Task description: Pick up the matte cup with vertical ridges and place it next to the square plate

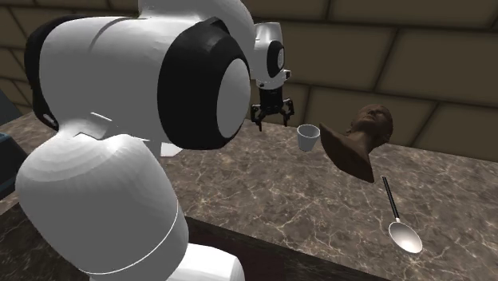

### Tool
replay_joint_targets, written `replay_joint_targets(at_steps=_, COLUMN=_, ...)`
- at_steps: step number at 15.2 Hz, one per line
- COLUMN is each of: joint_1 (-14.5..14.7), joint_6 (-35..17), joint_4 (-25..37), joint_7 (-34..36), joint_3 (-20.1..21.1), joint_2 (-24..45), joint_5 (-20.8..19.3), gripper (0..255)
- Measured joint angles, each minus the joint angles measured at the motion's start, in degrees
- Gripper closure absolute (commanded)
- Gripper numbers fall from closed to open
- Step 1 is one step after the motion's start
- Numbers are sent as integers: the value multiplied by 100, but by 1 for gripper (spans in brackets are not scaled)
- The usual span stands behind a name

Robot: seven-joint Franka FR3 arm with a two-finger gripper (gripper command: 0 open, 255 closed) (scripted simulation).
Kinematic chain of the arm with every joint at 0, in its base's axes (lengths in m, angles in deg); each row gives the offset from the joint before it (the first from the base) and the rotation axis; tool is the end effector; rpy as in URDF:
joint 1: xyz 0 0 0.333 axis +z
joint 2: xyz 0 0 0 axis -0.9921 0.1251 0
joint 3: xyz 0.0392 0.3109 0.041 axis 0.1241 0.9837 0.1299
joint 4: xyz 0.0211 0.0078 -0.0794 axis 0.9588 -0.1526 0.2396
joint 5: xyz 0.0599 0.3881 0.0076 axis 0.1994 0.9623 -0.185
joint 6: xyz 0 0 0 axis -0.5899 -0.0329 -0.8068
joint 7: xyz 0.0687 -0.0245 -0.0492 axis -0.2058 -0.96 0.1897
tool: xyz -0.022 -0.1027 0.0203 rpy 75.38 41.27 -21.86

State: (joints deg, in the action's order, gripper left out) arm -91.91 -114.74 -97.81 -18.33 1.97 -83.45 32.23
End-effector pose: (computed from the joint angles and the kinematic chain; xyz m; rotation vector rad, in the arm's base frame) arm 0.5053 -0.2057 0.4504 3.0151 0.2219 -0.1142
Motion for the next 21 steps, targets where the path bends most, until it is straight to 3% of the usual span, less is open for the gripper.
replay_joint_targets(at_steps=11, joint_1=-463, joint_6=-293, joint_4=2064, joint_7=-567, joint_3=-253, joint_2=2291, joint_5=152, gripper=0)
replay_joint_targets(at_steps=21, joint_1=-596, joint_6=-746, joint_4=2082, joint_7=-636, joint_3=-263, joint_2=2749, joint_5=206, gripper=0)
